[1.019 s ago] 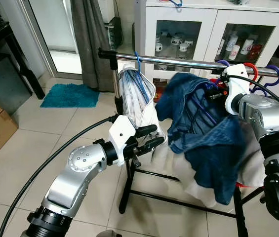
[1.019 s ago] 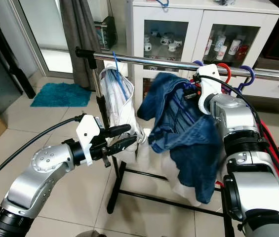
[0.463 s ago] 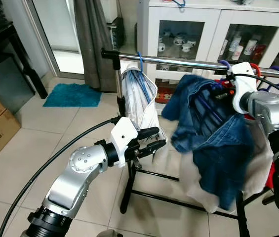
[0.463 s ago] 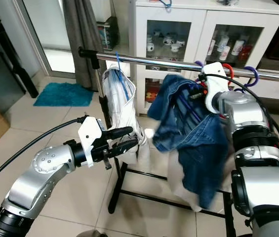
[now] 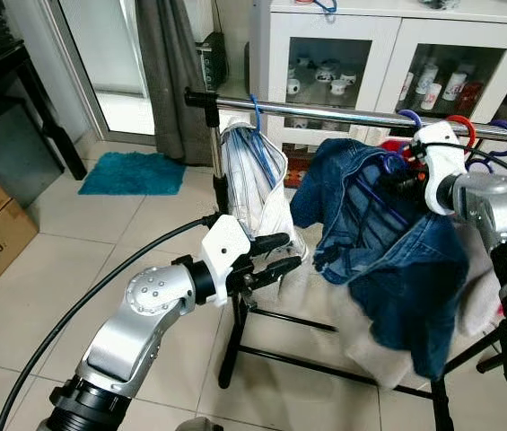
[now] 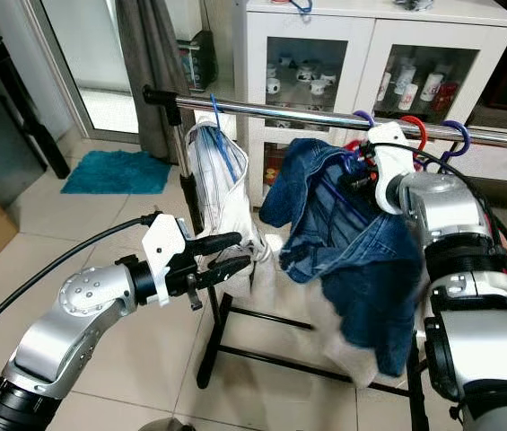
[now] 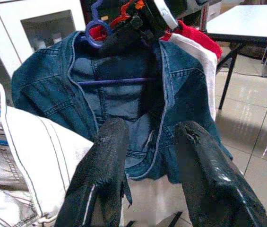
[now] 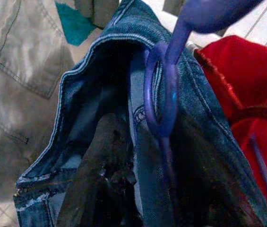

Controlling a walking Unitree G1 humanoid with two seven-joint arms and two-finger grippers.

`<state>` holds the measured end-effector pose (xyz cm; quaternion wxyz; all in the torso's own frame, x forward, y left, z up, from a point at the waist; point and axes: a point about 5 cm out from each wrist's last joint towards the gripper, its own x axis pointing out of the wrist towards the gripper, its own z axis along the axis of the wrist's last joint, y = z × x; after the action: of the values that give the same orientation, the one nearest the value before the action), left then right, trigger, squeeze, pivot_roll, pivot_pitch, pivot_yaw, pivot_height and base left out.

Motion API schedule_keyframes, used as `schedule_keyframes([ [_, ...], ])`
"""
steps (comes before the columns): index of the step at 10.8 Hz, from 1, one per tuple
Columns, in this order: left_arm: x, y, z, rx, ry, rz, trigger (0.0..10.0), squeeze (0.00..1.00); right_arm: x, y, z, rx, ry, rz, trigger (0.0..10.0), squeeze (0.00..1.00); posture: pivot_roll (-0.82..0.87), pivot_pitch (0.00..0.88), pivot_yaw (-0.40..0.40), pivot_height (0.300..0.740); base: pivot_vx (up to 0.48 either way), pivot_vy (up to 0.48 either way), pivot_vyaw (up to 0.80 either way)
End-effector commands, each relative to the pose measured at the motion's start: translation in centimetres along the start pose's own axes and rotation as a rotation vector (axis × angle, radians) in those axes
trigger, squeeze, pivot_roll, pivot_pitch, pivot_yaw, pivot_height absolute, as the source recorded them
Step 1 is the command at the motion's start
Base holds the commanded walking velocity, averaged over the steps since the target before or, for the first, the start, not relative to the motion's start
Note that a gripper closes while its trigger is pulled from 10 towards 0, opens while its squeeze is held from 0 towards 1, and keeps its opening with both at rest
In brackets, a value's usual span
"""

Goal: Hang hanger

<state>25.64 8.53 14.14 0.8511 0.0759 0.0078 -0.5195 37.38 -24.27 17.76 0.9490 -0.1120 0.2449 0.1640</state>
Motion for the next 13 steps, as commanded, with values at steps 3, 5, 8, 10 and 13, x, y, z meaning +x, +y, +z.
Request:
schedule_keyframes([
  [3,-0.03,0.0,-0.16,0.004,0.015,-0.006,10.0,0.0,-0.15,0.05,0.36,0.053,-0.043,0.008,0.0,0.0,-0.09,0.0,0.055,0.74,0.0,0.0,0.0],
  [5,-0.1,0.02,-0.18,0.005,0.017,-0.002,10.0,0.0,-0.09,0.21,0.29,0.054,-0.042,0.02,0.0,0.0,-0.09,0.0,0.053,0.74,0.0,0.0,0.0],
  [8,-0.08,0.01,-0.22,0.008,0.019,-0.003,10.0,0.0,0.07,0.42,0.1,0.056,-0.037,0.026,0.0,0.0,-0.09,0.0,0.054,0.74,0.0,0.0,0.0],
  [10,0.01,-0.06,-0.25,0.009,0.019,-0.004,10.0,0.0,0.27,0.69,-0.11,0.061,-0.037,0.03,0.0,0.0,-0.09,0.0,0.052,0.74,0.0,0.0,0.0],
  [13,0.01,-0.07,-0.26,0.01,0.019,0.0,10.0,0.0,0.16,0.76,0.26,0.076,-0.086,0.04,0.0,0.0,-0.09,0.0,0.051,0.74,0.0,0.0,0.0],
])
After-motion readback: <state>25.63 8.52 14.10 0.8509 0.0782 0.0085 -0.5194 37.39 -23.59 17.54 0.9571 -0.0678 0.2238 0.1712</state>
